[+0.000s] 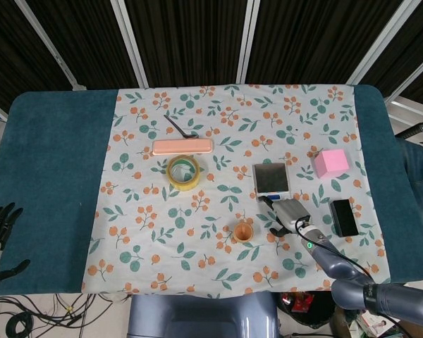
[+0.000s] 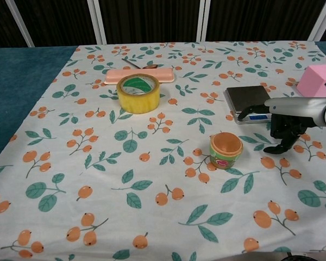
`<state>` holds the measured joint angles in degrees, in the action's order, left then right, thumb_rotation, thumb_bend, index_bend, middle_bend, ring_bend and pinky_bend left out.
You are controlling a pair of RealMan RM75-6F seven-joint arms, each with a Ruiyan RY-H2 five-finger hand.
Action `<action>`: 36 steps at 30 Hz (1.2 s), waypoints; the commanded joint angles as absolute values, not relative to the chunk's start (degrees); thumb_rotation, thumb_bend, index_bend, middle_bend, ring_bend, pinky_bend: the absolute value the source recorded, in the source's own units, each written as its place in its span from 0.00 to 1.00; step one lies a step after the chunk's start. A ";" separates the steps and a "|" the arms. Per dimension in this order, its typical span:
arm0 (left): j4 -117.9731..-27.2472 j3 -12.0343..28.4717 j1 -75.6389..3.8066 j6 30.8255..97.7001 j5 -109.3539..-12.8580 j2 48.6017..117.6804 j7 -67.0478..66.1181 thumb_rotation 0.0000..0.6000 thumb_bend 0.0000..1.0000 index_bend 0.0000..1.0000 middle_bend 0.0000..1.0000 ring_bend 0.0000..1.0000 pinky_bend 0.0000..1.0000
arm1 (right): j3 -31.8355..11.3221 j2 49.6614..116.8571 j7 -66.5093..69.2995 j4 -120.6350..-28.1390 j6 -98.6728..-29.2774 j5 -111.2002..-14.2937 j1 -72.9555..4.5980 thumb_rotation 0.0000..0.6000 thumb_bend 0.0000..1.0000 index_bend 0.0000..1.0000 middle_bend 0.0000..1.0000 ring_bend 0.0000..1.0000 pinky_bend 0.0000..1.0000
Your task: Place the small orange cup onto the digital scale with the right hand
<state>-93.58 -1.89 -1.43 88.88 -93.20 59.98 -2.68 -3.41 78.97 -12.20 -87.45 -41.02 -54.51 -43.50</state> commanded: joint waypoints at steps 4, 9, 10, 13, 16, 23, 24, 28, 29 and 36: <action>-93.54 -1.89 -1.42 88.90 -93.21 59.97 -2.66 1.00 0.12 0.00 0.00 0.00 0.06 | -4.61 78.69 -11.21 -88.21 -43.14 -54.89 -42.97 1.00 0.26 0.20 1.00 1.00 1.00; -93.59 -1.91 -1.39 88.93 -93.24 59.95 -2.74 1.00 0.12 0.00 0.00 0.00 0.06 | -5.84 77.75 -9.38 -89.35 -44.85 -55.77 -42.20 1.00 0.25 0.17 0.92 1.00 1.00; -93.59 -1.91 -1.39 88.93 -93.24 59.95 -2.74 1.00 0.12 0.00 0.00 0.00 0.06 | -5.91 77.63 -9.21 -89.46 -44.99 -55.90 -42.10 1.00 0.25 0.16 0.88 0.99 0.99; -93.58 -1.92 -1.39 88.91 -93.23 59.95 -2.78 1.00 0.12 0.00 0.00 0.00 0.06 | -6.12 76.49 -8.14 -90.52 -46.02 -56.92 -41.29 1.00 0.23 0.14 0.59 0.80 0.82; -93.62 -1.93 -1.39 88.87 -93.18 59.94 -2.79 1.00 0.12 0.00 0.00 0.00 0.06 | -5.55 74.91 -7.61 -92.01 -46.42 -58.28 -40.47 1.00 0.21 0.13 0.27 0.47 0.50; -93.70 -1.94 -1.36 88.89 -93.19 59.96 -2.95 1.00 0.12 0.00 0.00 0.00 0.06 | -3.78 72.63 -7.89 -95.87 -48.68 -63.90 -38.80 1.00 0.14 0.10 0.02 0.15 0.23; -93.70 -1.94 -1.35 88.90 -93.19 59.96 -2.95 1.00 0.12 0.00 0.00 0.00 0.06 | -3.52 72.50 -8.00 -96.42 -49.28 -64.93 -38.51 1.00 0.14 0.10 0.02 0.15 0.23; -93.71 -1.95 -1.35 88.87 -93.18 59.97 -3.07 1.00 0.12 0.00 0.00 0.00 0.06 | -2.44 72.66 -8.56 -98.43 -51.55 -68.87 -37.43 1.00 0.14 0.10 0.02 0.15 0.23; -93.73 -1.96 -1.35 88.87 -93.17 59.98 -3.11 1.00 0.12 0.00 0.00 0.00 0.06 | -2.17 72.88 -8.72 -98.93 -52.08 -69.89 -37.19 1.00 0.14 0.10 0.02 0.16 0.23; -93.74 -1.97 -1.31 88.93 -93.22 59.96 -3.13 1.00 0.12 0.00 0.00 0.00 0.06 | -1.48 75.27 -9.89 -100.10 -52.51 -73.07 -37.19 1.00 0.14 0.10 0.04 0.17 0.23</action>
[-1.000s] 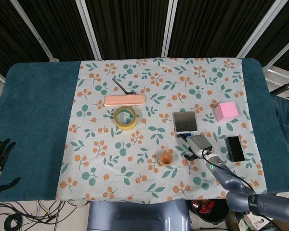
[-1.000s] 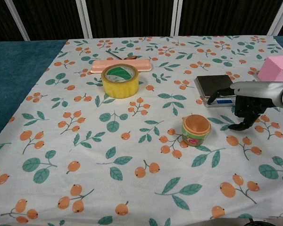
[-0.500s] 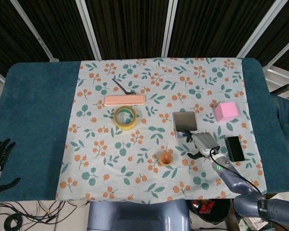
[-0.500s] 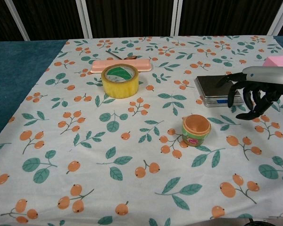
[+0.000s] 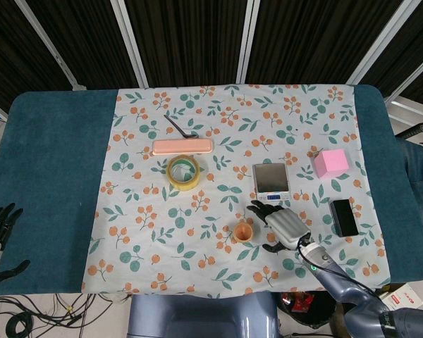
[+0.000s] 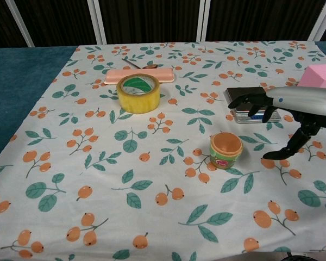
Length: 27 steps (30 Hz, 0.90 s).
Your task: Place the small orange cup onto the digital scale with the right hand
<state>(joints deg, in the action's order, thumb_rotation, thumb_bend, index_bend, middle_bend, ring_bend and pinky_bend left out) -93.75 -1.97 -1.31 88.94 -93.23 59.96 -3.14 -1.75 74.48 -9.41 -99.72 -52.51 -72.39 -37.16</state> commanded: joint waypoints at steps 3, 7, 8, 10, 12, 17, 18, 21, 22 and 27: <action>-93.75 -1.97 -1.34 88.84 -93.15 59.92 -3.06 1.00 0.12 0.00 0.00 0.00 0.06 | -1.42 76.57 -10.78 -100.13 -52.54 -73.75 -37.37 1.00 0.14 0.10 0.05 0.18 0.23; -93.81 -1.97 -1.37 88.73 -93.07 59.85 -3.01 1.00 0.12 0.00 0.00 0.00 0.06 | -1.74 78.64 -12.31 -99.10 -52.48 -73.49 -37.75 1.00 0.14 0.10 0.06 0.19 0.23; -93.83 -1.96 -1.37 88.71 -93.06 59.83 -3.00 1.00 0.12 0.00 0.00 0.00 0.06 | -1.87 79.11 -12.48 -98.82 -52.35 -73.27 -37.87 1.00 0.14 0.10 0.06 0.19 0.23; -93.88 -1.95 -1.38 88.65 -92.95 59.80 -2.93 1.00 0.12 0.00 0.00 0.00 0.06 | -2.06 80.11 -12.80 -98.26 -51.91 -72.73 -38.13 1.00 0.14 0.10 0.08 0.21 0.23; -93.92 -1.94 -1.39 88.59 -92.89 59.77 -2.90 1.00 0.12 0.00 0.00 0.00 0.06 | -2.18 80.92 -13.38 -97.73 -51.69 -72.41 -38.35 1.00 0.14 0.10 0.10 0.24 0.23; -94.02 -1.92 -1.43 88.46 -92.77 59.71 -2.84 1.00 0.12 0.01 0.00 0.00 0.06 | -2.89 83.16 -14.81 -96.18 -51.90 -71.76 -38.82 1.00 0.14 0.11 0.14 0.27 0.24; -94.03 -1.92 -1.43 88.44 -92.74 59.70 -2.83 1.00 0.12 0.01 0.00 0.00 0.06 | -3.11 83.54 -14.83 -95.85 -51.85 -71.55 -38.94 1.00 0.14 0.11 0.15 0.29 0.24; -94.03 -1.93 -1.42 88.43 -92.73 59.68 -2.84 1.00 0.12 0.01 0.00 0.00 0.06 | -3.55 84.23 -14.68 -95.07 -51.60 -71.04 -39.18 1.00 0.17 0.16 0.21 0.35 0.30; -94.06 -1.93 -1.43 88.39 -92.70 59.66 -2.82 1.00 0.12 0.01 0.00 0.00 0.06 | -3.70 84.51 -14.68 -94.64 -51.49 -70.79 -39.27 1.00 0.20 0.18 0.23 0.37 0.33; -94.13 -1.91 -1.47 88.26 -92.58 59.60 -2.78 1.00 0.12 0.01 0.00 0.00 0.07 | -3.70 84.94 -15.13 -93.94 -51.47 -70.51 -39.34 1.00 0.46 0.34 0.43 0.54 0.54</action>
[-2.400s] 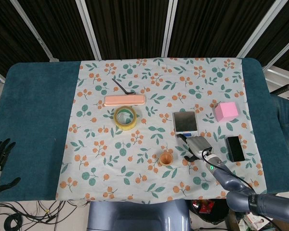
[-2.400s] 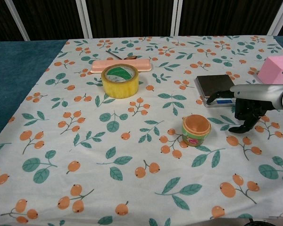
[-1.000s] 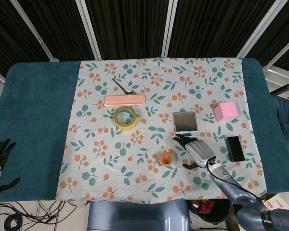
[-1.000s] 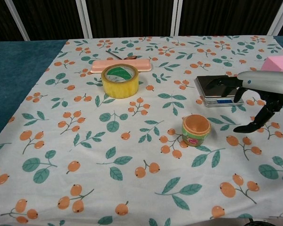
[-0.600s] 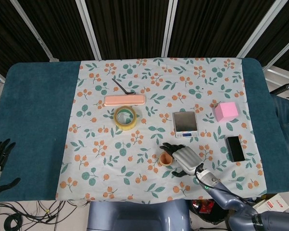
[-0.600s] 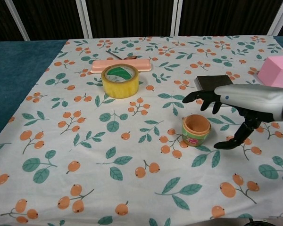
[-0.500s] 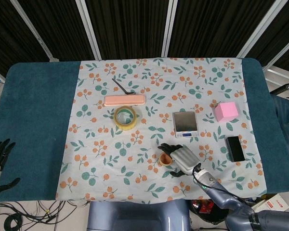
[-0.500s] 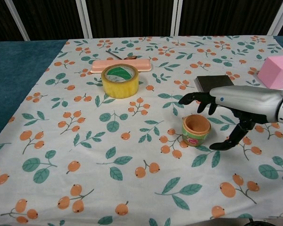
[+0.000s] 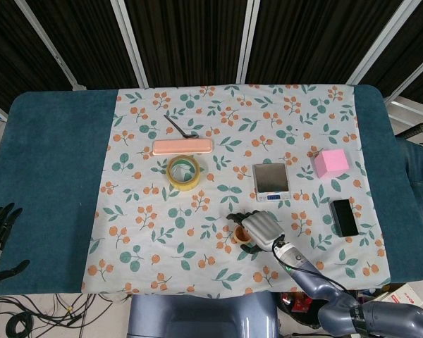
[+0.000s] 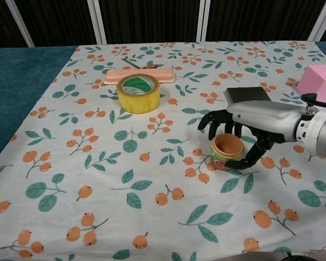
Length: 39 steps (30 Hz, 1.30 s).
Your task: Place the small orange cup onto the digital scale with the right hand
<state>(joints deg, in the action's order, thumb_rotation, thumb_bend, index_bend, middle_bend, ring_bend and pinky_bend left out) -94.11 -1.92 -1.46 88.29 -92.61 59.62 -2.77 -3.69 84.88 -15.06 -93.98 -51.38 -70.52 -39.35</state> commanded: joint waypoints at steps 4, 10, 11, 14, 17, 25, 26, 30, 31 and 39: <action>-94.19 -1.94 -1.47 88.24 -92.60 59.56 -2.85 1.00 0.12 0.01 0.00 0.00 0.09 | -4.09 85.21 -14.88 -93.92 -52.85 -71.08 -38.93 1.00 0.57 0.40 0.47 0.58 0.59; -94.20 -1.98 -1.43 88.32 -92.72 59.50 -2.88 1.00 0.12 0.01 0.00 0.00 0.10 | -6.26 84.85 -12.81 -93.12 -56.83 -71.83 -37.73 1.00 0.60 0.42 0.47 0.58 0.59; -94.18 -2.00 -1.42 88.32 -92.73 59.51 -2.87 1.00 0.12 0.01 0.00 0.00 0.10 | -6.66 84.66 -12.21 -92.90 -57.09 -71.69 -37.62 1.00 0.60 0.42 0.46 0.57 0.59; -94.16 -2.01 -1.42 88.36 -92.79 59.54 -2.93 1.00 0.12 0.01 0.00 0.00 0.10 | -8.66 83.91 -9.55 -90.98 -57.29 -70.28 -37.54 1.00 0.60 0.42 0.46 0.57 0.59; -94.18 -1.99 -1.41 88.40 -92.80 59.57 -2.94 1.00 0.12 0.01 0.00 0.00 0.10 | -10.61 83.57 -7.78 -87.60 -56.27 -68.14 -38.08 1.00 0.59 0.42 0.46 0.57 0.59; -94.29 -1.94 -1.50 88.09 -92.47 59.44 -2.49 1.00 0.12 0.01 0.00 0.00 0.10 | -13.43 85.54 -6.47 -75.49 -49.99 -62.85 -41.53 1.00 0.59 0.42 0.45 0.57 0.59; -94.29 -1.95 -1.53 88.00 -92.44 59.40 -2.38 1.00 0.12 0.01 0.00 0.00 0.10 | -13.65 86.02 -6.43 -73.71 -49.19 -62.43 -42.05 1.00 0.59 0.42 0.45 0.57 0.59; -94.24 -1.91 -1.62 87.83 -92.32 59.30 -2.19 1.00 0.12 0.01 0.00 0.00 0.10 | -14.01 87.55 -6.16 -68.72 -46.92 -61.51 -43.45 1.00 0.59 0.42 0.45 0.57 0.59; -94.21 -1.91 -1.64 87.76 -92.28 59.29 -2.19 1.00 0.12 0.01 0.00 0.00 0.10 | -14.09 87.95 -6.05 -67.48 -46.41 -61.30 -43.75 1.00 0.59 0.42 0.45 0.57 0.59; -94.23 -1.88 -1.71 87.61 -92.12 59.21 -1.95 1.00 0.12 0.01 0.00 0.00 0.10 | -14.16 90.16 -3.66 -60.93 -43.37 -61.53 -45.17 1.00 0.58 0.42 0.45 0.57 0.59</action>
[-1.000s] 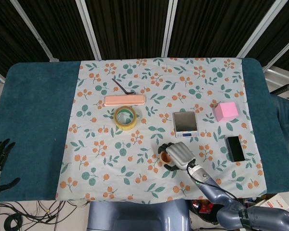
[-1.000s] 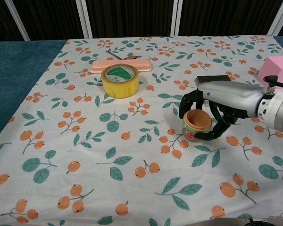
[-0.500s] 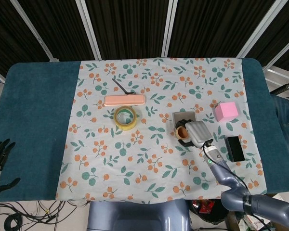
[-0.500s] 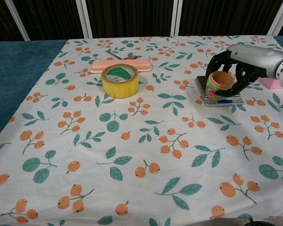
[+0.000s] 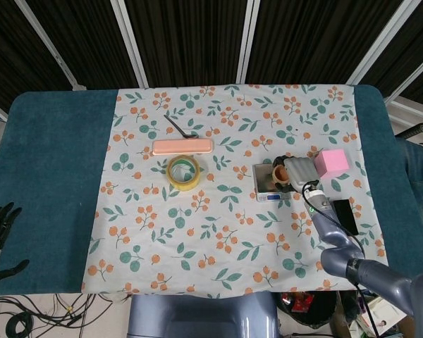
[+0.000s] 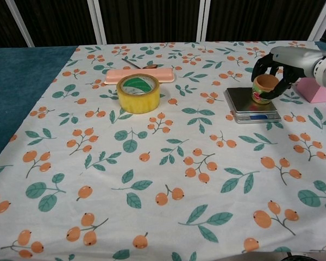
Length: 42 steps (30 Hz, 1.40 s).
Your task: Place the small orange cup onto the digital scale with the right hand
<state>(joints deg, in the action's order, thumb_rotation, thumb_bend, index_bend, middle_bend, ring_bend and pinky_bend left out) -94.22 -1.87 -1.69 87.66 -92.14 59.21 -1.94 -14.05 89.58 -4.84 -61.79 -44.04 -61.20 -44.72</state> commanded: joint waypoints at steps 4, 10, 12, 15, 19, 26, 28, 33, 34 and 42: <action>-94.30 -1.89 -1.76 87.50 -92.12 59.20 -2.10 1.00 0.12 0.01 0.00 0.00 0.10 | -14.81 90.12 -1.41 -61.36 -43.67 -62.32 -45.22 1.00 0.58 0.42 0.45 0.57 0.59; -94.32 -1.94 -1.67 87.69 -92.23 59.18 -2.02 1.00 0.12 0.01 0.00 0.00 0.10 | -15.05 90.29 -0.17 -60.82 -42.92 -62.56 -45.62 1.00 0.52 0.42 0.43 0.56 0.59; -94.30 -1.95 -1.66 87.71 -92.26 59.17 -1.94 1.00 0.12 0.01 0.00 0.00 0.10 | -14.89 90.30 -0.40 -60.62 -42.71 -62.46 -45.64 1.00 0.43 0.40 0.39 0.52 0.58; -94.27 -1.98 -1.69 87.61 -92.23 59.13 -1.88 1.00 0.12 0.01 0.00 0.00 0.11 | -14.95 90.18 -0.73 -60.89 -42.54 -61.85 -45.58 1.00 0.27 0.29 0.26 0.42 0.49; -94.31 -1.98 -1.69 87.62 -92.23 59.11 -1.87 1.00 0.12 0.01 0.00 0.00 0.11 | -15.08 89.62 -1.23 -61.60 -42.08 -61.02 -45.58 1.00 0.17 0.21 0.06 0.29 0.38; -94.38 -1.97 -1.70 87.53 -92.14 59.13 -2.09 1.00 0.12 0.01 0.00 0.00 0.14 | -15.38 86.31 -2.57 -67.09 -41.85 -60.01 -45.45 1.00 0.10 0.14 0.00 0.24 0.35; -94.37 -1.99 -1.67 87.61 -92.22 59.14 -2.22 1.00 0.12 0.01 0.00 0.00 0.15 | -15.70 85.38 -3.35 -68.92 -42.47 -59.31 -45.37 1.00 0.10 0.13 0.00 0.24 0.35; -94.29 -2.00 -1.61 87.80 -92.36 59.17 -2.26 1.00 0.12 0.01 0.00 0.00 0.15 | -16.60 82.20 -4.12 -74.41 -46.70 -59.21 -43.75 1.00 0.09 0.12 0.00 0.24 0.33; -94.26 -2.01 -1.60 87.83 -92.41 59.18 -2.29 1.00 0.12 0.01 0.00 0.00 0.15 | -16.51 81.09 -4.61 -75.92 -48.24 -59.54 -42.97 1.00 0.09 0.12 0.00 0.24 0.33; -94.24 -2.06 -1.46 88.25 -92.75 59.38 -2.74 1.00 0.12 0.01 0.00 0.00 0.14 | -12.48 67.93 -8.35 -95.15 -63.75 -65.67 -31.82 1.00 0.09 0.10 0.00 0.21 0.28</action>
<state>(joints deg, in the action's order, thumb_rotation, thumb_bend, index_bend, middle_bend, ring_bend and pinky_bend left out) -94.24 -2.05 -1.46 88.25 -92.75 59.38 -2.73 -14.87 73.90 -6.22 -87.51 -56.81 -61.90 -37.24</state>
